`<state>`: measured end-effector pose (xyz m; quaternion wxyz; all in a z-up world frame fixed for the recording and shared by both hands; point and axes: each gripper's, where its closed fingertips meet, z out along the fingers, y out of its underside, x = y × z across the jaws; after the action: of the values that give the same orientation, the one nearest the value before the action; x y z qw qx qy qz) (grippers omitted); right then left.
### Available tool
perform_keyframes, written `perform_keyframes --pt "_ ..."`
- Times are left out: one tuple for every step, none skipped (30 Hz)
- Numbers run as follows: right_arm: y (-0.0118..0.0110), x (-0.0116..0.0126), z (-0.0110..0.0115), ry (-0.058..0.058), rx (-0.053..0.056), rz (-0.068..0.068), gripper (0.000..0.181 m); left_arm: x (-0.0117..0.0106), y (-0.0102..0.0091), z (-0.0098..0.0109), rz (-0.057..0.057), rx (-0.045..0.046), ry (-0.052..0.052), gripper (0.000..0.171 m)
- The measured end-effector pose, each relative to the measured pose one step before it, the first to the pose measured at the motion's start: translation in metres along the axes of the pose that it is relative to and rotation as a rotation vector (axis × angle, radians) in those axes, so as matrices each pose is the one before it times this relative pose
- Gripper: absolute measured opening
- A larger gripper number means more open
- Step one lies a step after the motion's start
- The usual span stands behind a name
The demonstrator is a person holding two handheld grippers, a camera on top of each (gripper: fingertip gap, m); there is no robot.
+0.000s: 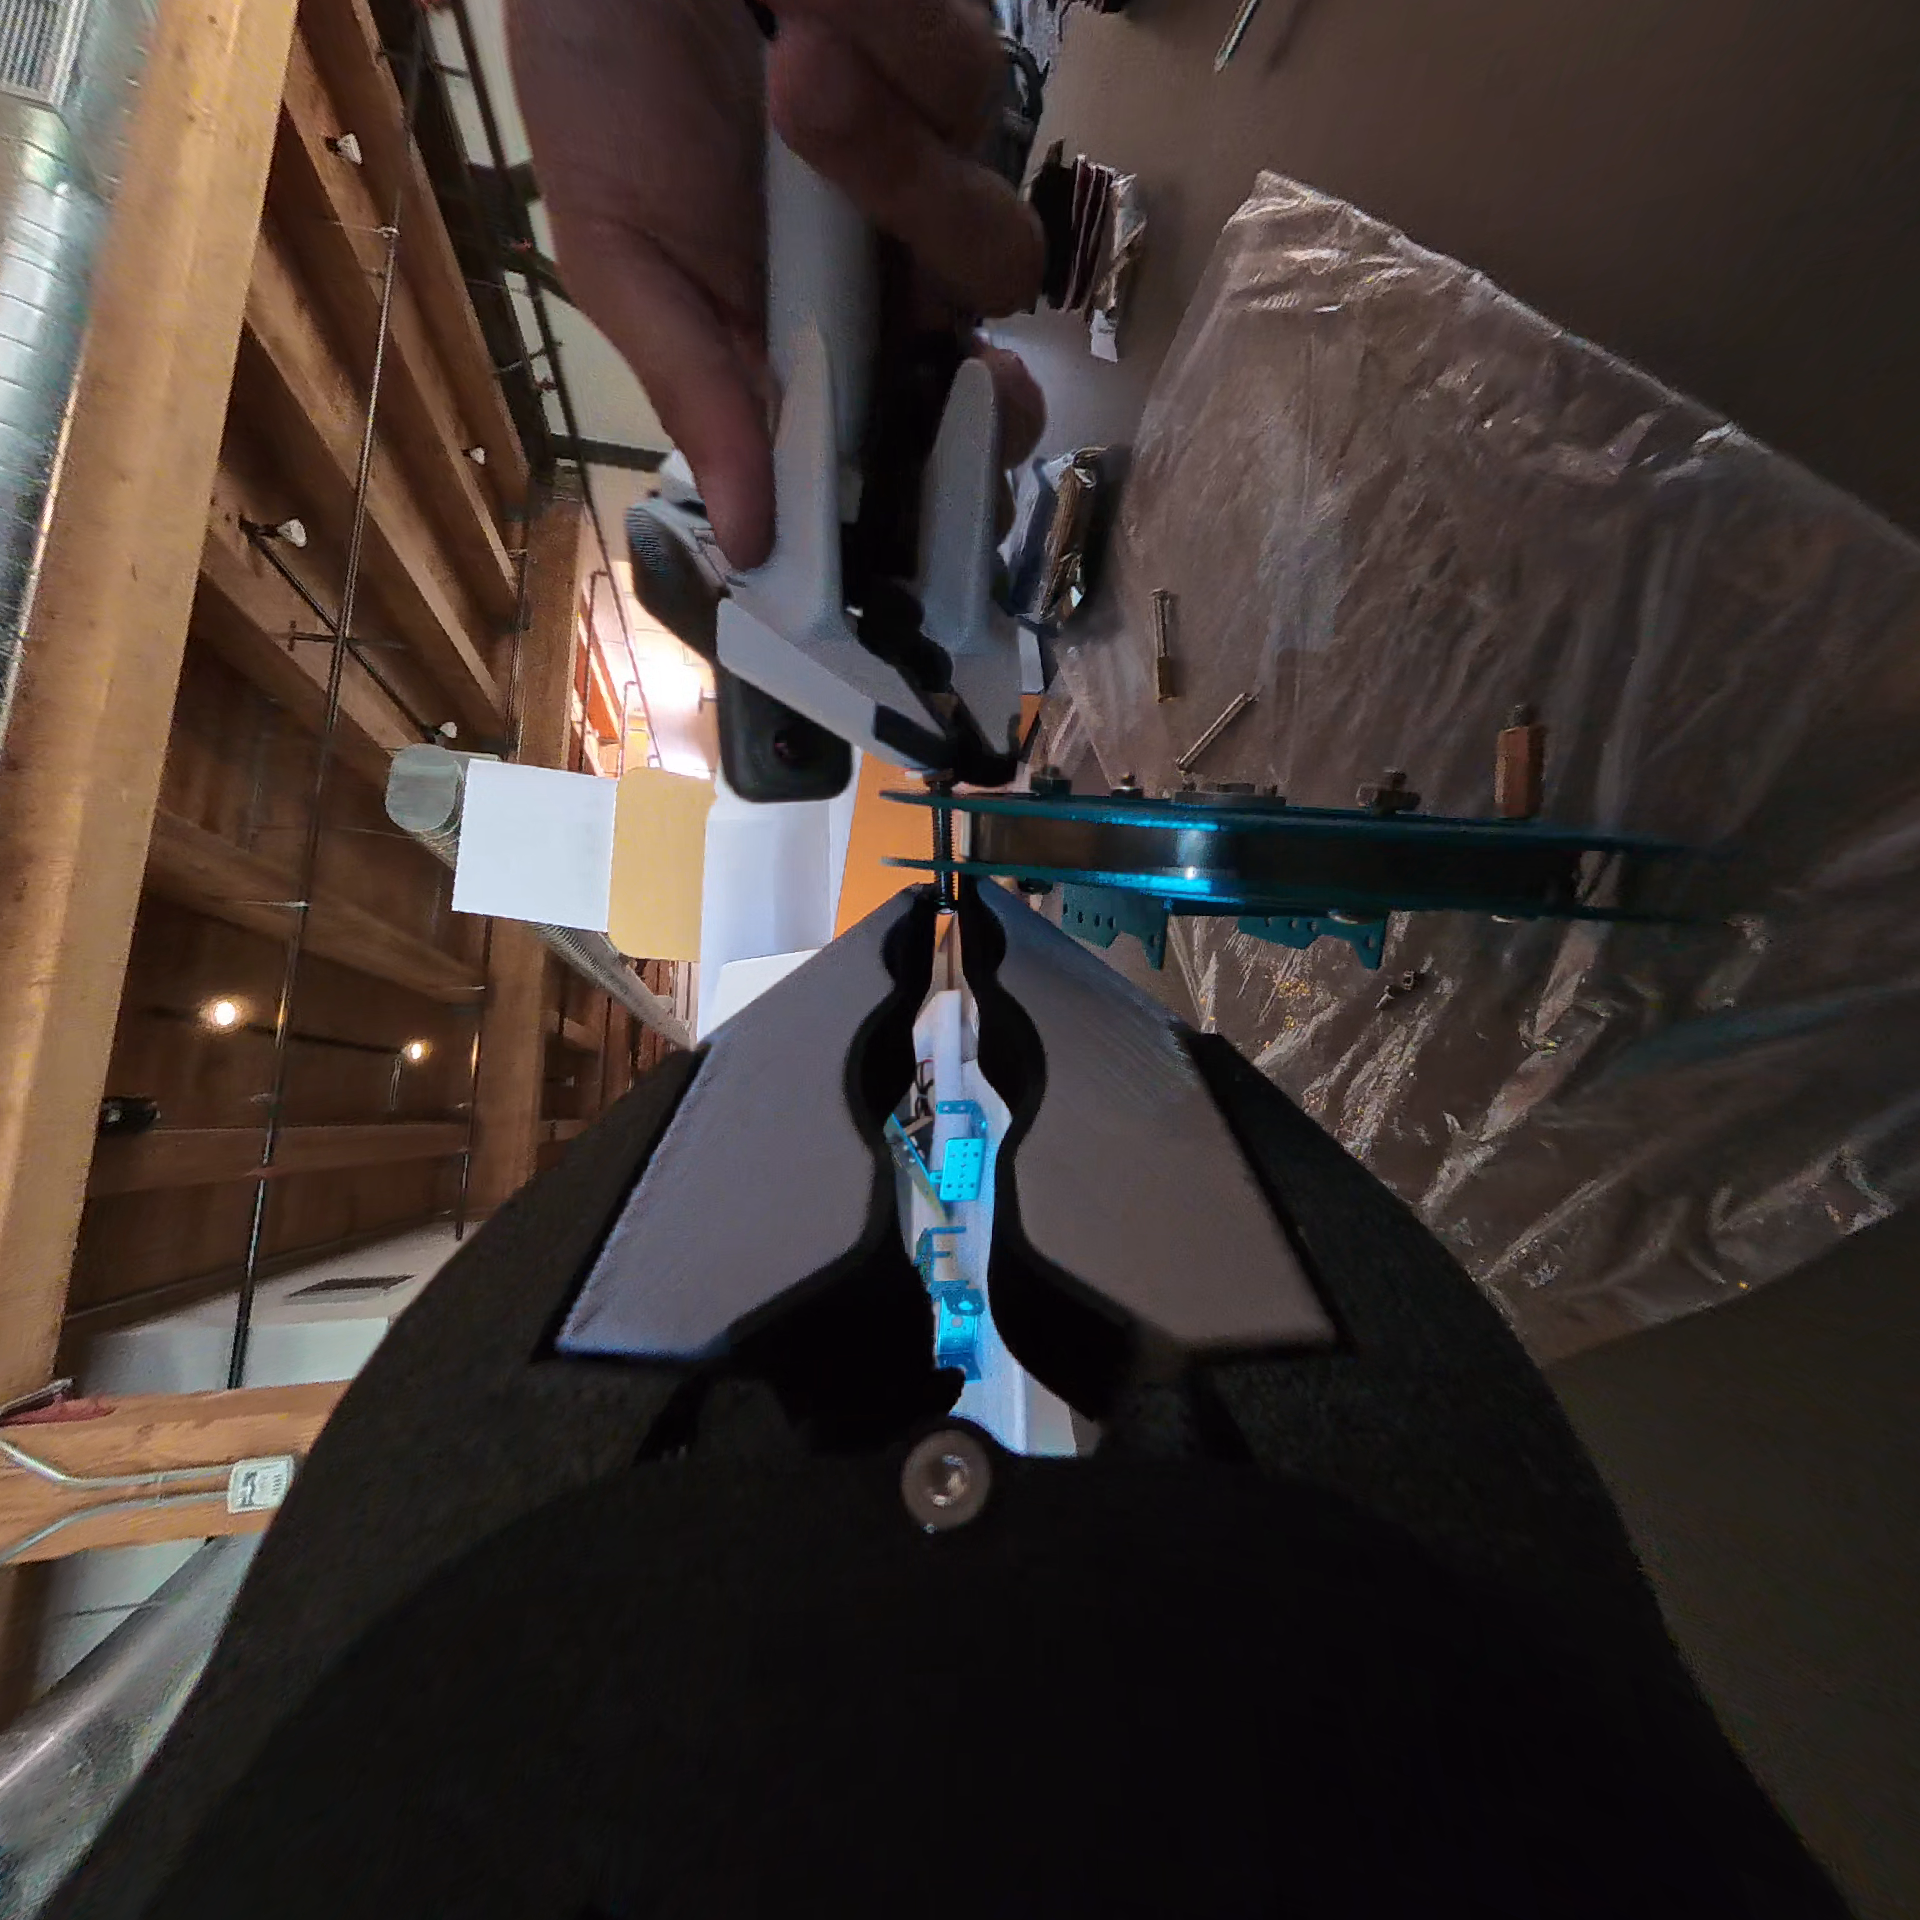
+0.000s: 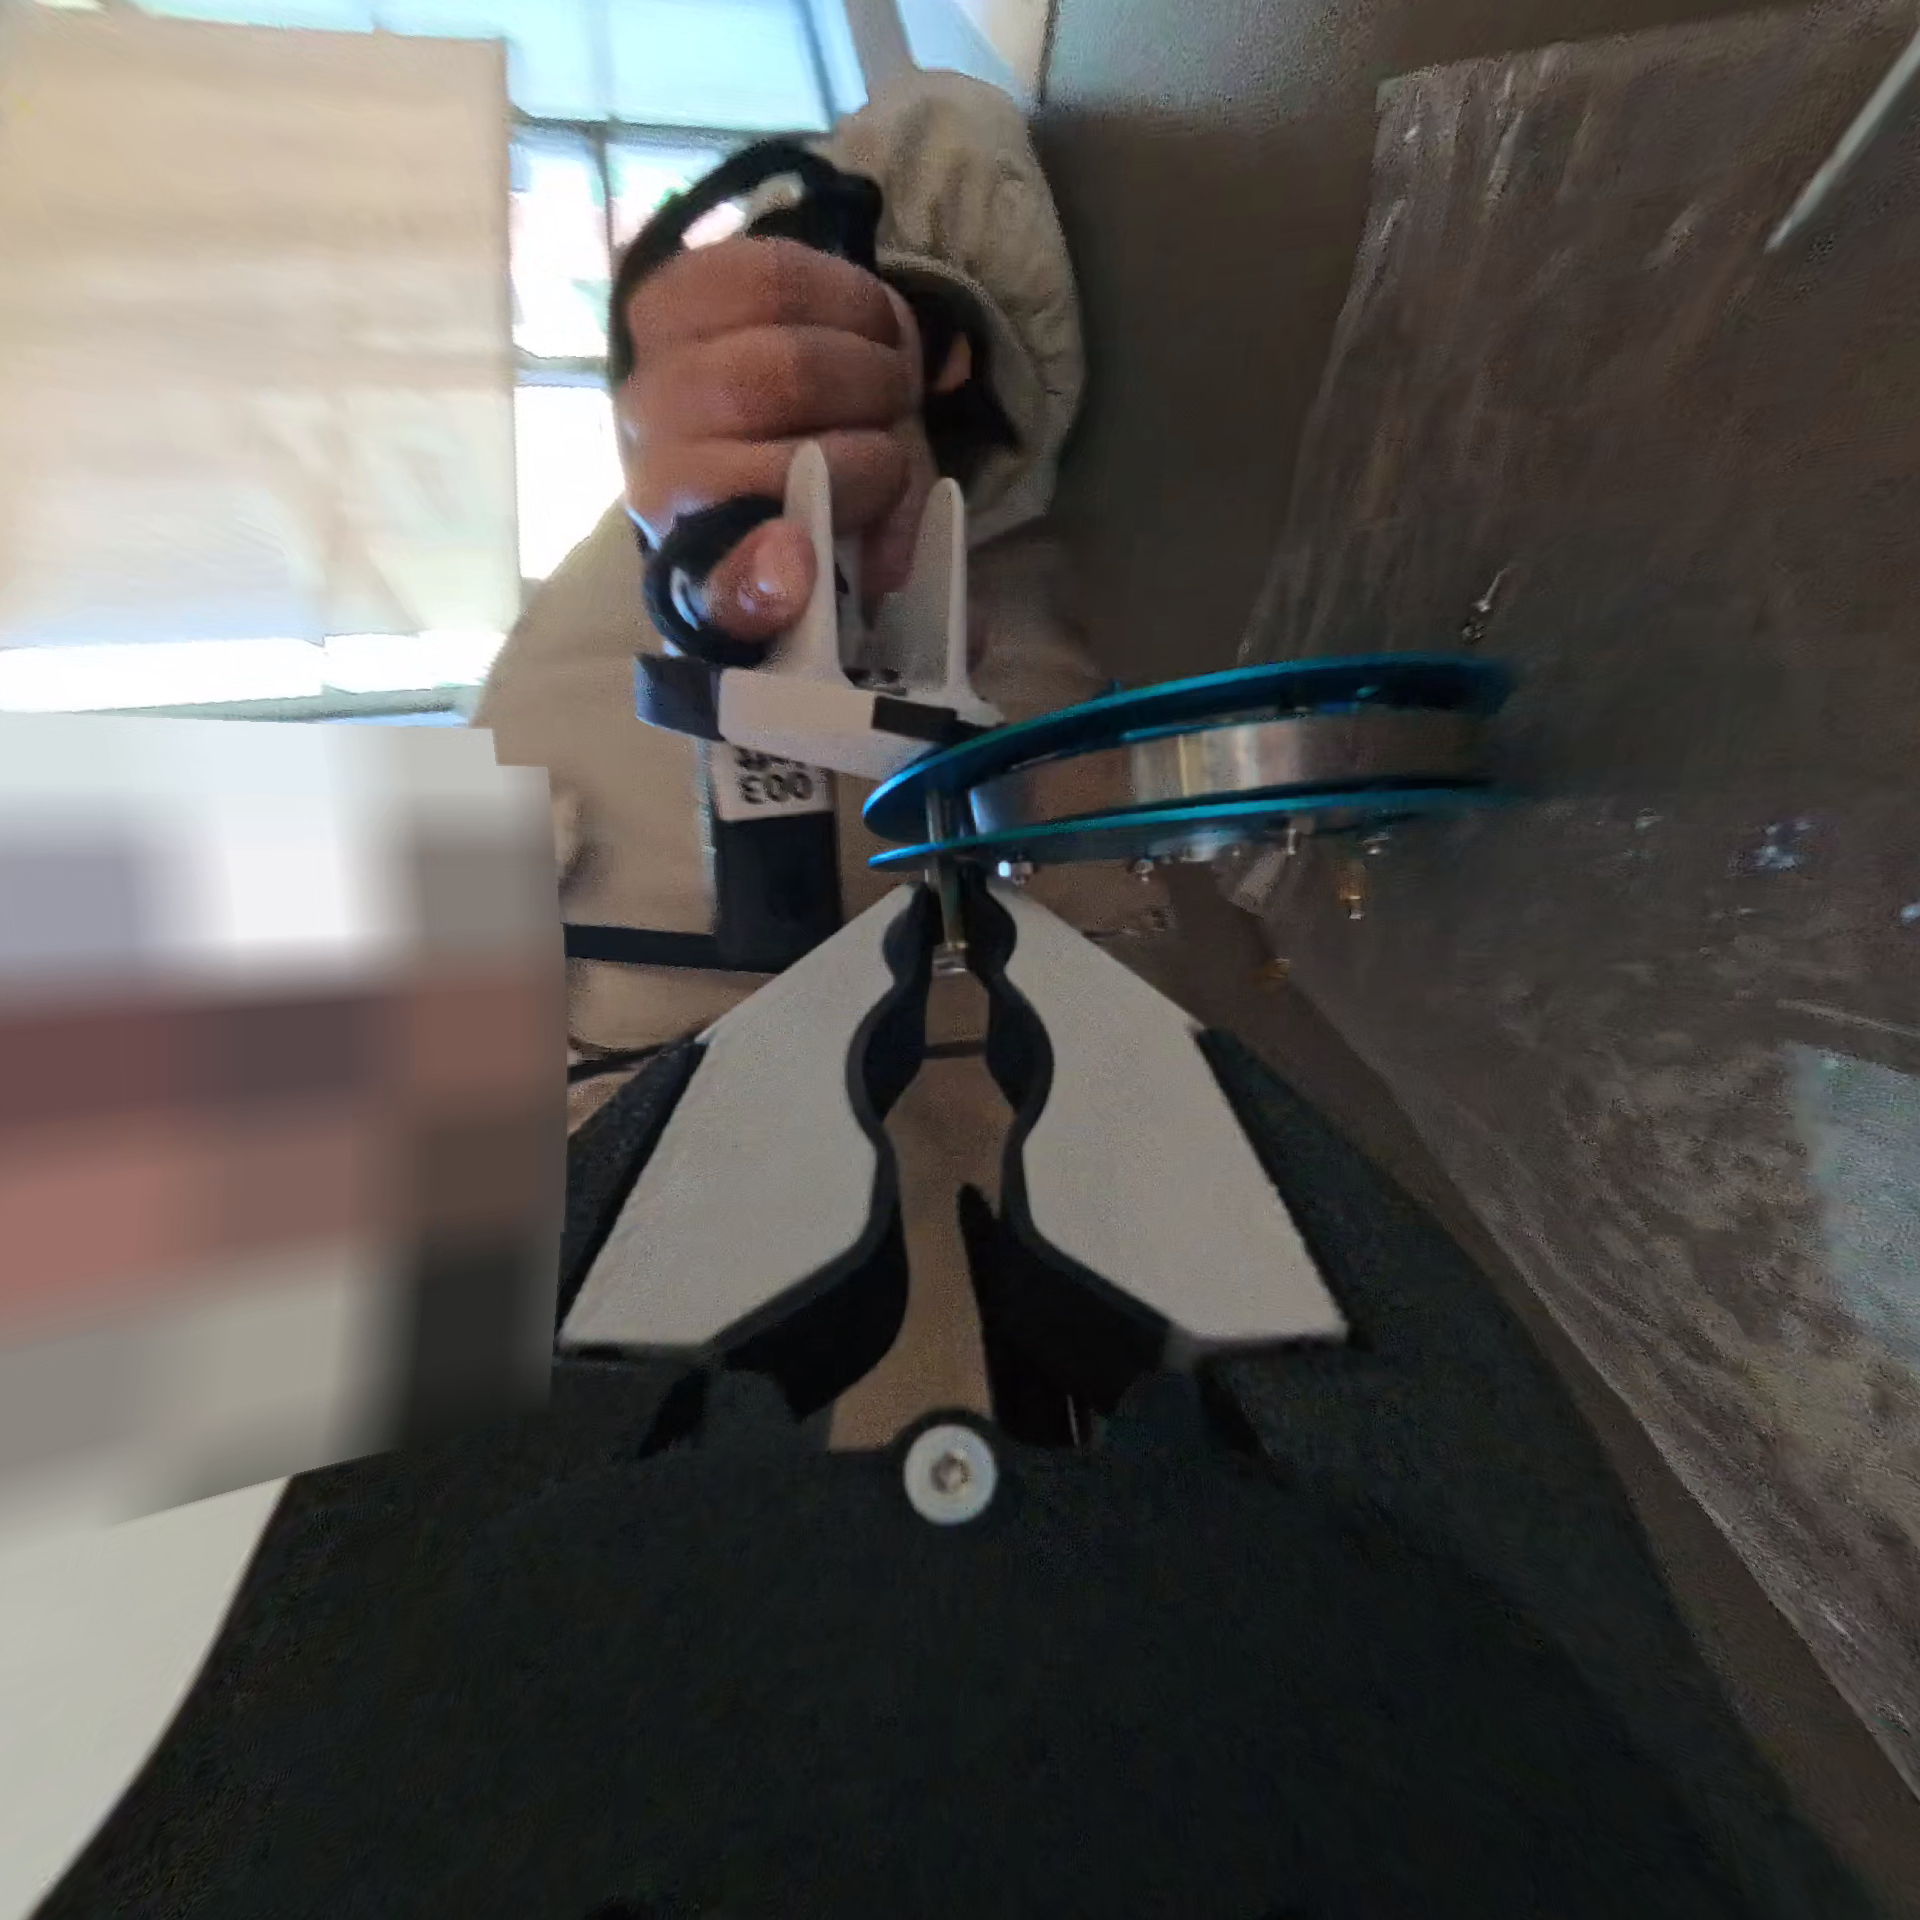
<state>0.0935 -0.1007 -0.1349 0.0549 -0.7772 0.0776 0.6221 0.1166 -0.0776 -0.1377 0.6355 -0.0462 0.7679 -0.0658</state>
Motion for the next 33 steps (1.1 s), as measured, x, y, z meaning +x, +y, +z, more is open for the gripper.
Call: perform_keyframes --pt "-0.00071 -0.00077 -0.00041 -0.0442 0.0086 0.0237 0.004 -0.00017 0.00001 0.00035 -0.0130 0.00135 0.0017 0.002" --pt "0.00051 0.00029 0.00023 -0.0017 0.0010 -0.0091 0.004 0.00006 0.00029 0.00046 -0.0197 0.00056 0.0049 0.002" --pt "0.00042 0.00006 0.00053 0.0234 0.0016 -0.0305 0.004 0.00010 0.00037 0.00045 -0.0187 0.00055 0.0089 0.002" --pt "0.00005 0.00064 0.00044 0.0436 0.0034 -0.0560 0.004 0.00008 0.00060 0.00053 -0.0214 0.00126 0.0187 0.003" --pt "-0.00057 0.00150 -0.00024 0.0612 0.0071 -0.0687 0.005 0.00023 0.00031 0.00067 -0.0315 0.00231 0.0311 0.003" --pt "-0.00170 0.00213 -0.00130 0.0806 0.0132 -0.0844 0.008 -0.00017 0.00051 0.00043 -0.0458 0.00163 0.0415 0.002" --pt "-0.00365 0.00035 -0.00223 0.0879 0.0267 -0.1025 0.014 0.00046 0.00161 0.00076 -0.0531 -0.00321 0.0546 0.003" --pt "-0.00283 -0.00048 -0.00228 0.0982 0.0220 -0.1126 0.017 -0.00021 0.00182 0.00060 -0.0535 -0.00431 0.0535 0.003" --pt "-0.00046 0.00235 -0.00168 0.1266 0.0018 -0.1287 0.020 0.00032 0.00094 0.00051 -0.0466 0.00142 0.0516 0.002" --pt "-0.00038 0.00609 -0.00205 0.1600 -0.0023 -0.1517 0.019 -0.00007 0.00257 0.00094 -0.0416 -0.01291 0.0448 0.002" --pt "-0.00065 0.00716 -0.00243 0.1726 -0.0002 -0.1640 0.018 -0.00018 0.00231 0.00050 -0.0353 -0.01651 0.0475 0.003" --pt "0.00002 0.00402 -0.00175 0.1555 -0.0036 -0.1593 0.019 0.00057 0.00205 0.00020 -0.0379 -0.01680 0.0589 0.002" --pt "0.00078 0.00350 -0.00088 0.1490 -0.0104 -0.1376 0.020 0.00092 0.00179 -0.00057 -0.0480 -0.01967 0.0689 0.002" --pt "0.00002 0.00518 -0.00076 0.1517 -0.0100 -0.1158 0.022 0.00156 0.00117 -0.00076 -0.0539 -0.01481 0.0716 0.002" --pt "-0.00157 0.00429 -0.00122 0.1376 -0.0025 -0.1007 0.020 0.00179 0.00135 -0.00097 -0.0528 -0.01560 0.0720 0.002" --pt "-0.00230 0.00042 -0.00083 0.1023 0.0015 -0.0835 0.020 0.00196 0.00082 -0.00124 -0.0430 -0.01437 0.0689 0.002" --pt "-0.00238 -0.00097 -0.00049 0.0790 -0.0007 -0.0683 0.019 0.00156 0.00140 -0.00091 -0.0530 -0.01646 0.0629 0.002" --pt "-0.00210 -0.00112 -0.00024 0.0649 -0.0009 -0.0580 0.018 0.00218 0.00109 -0.00114 -0.0490 -0.01506 0.0657 0.002" --pt "-0.00089 -0.00200 0.00054 0.0505 -0.0048 -0.0512 0.018 0.00420 -0.00005 -0.00116 -0.0451 -0.00615 0.0788 0.002" --pt "0.00102 -0.00290 0.00188 0.0370 -0.0162 -0.0465 0.021 0.00607 -0.00081 -0.00126 -0.0609 -0.00144 0.0967 0.002" --pt "0.00066 -0.00136 0.00193 0.0403 -0.0136 -0.0393 0.024 0.00580 -0.00030 -0.00070 -0.0660 -0.00607 0.0963 0.002" --pt "-0.00066 -0.00201 0.00155 0.0305 -0.0026 -0.0309 0.024 0.00461 -0.00075 0.00004 -0.0542 -0.00019 0.0800 0.003" --pt "-0.00210 0.00044 0.00059 0.0395 0.0050 -0.0255 0.024 0.00358 -0.00046 0.00099 -0.0420 -0.00001 0.0677 0.003" --pt "-0.00336 0.00238 -0.00073 0.0456 0.0105 -0.0268 0.019 0.00185 -0.00164 0.00098 -0.0460 0.00826 0.0581 0.003" --pt "-0.00321 0.00046 -0.00100 0.0256 0.0081 -0.0257 0.016 0.00180 -0.00086 0.00068 -0.0509 0.00654 0.0605 0.003" --pt "-0.00055 0.00098 -0.00012 0.0227 -0.0059 -0.0189 0.015 0.00243 -0.00089 0.00044 -0.0487 0.01037 0.0653 0.003" --pt "-0.00077 0.00048 -0.00085 0.0194 0.0023 -0.0097 0.013 0.00128 -0.00008 0.00039 -0.0452 0.00757 0.0554 0.003" --pt "-0.00031 -0.00041 -0.00117 0.0139 0.0069 -0.0101 0.012 0.00189 -0.00037 0.00013 -0.0444 0.01043 0.0573 0.003" --pt "-0.00024 -0.00039 -0.00117 0.0150 0.0069 -0.0091 0.012 0.00212 0.00032 0.00000 -0.0391 0.00456 0.0566 0.002" --pt "0.00032 -0.00088 -0.00068 0.0115 0.0007 -0.0066 0.012 0.00083 0.00034 -0.00032 -0.0275 0.00420 0.0443 0.002" --pt "-0.00030 -0.00142 -0.00028 0.0072 0.0008 -0.0074 0.011 0.00033 -0.00059 -0.00039 -0.0284 0.00803 0.0394 0.002" --pt "-0.00078 0.00142 -0.00050 0.0242 0.0033 -0.0048 0.008 -0.00008 -0.00141 -0.00014 -0.0278 0.01246 0.0326 0.003" --pt "0.00078 0.00185 0.00024 0.0246 -0.0060 -0.0037 0.005 0.00035 -0.00080 0.00029 -0.0202 0.00843 0.0294 0.002"
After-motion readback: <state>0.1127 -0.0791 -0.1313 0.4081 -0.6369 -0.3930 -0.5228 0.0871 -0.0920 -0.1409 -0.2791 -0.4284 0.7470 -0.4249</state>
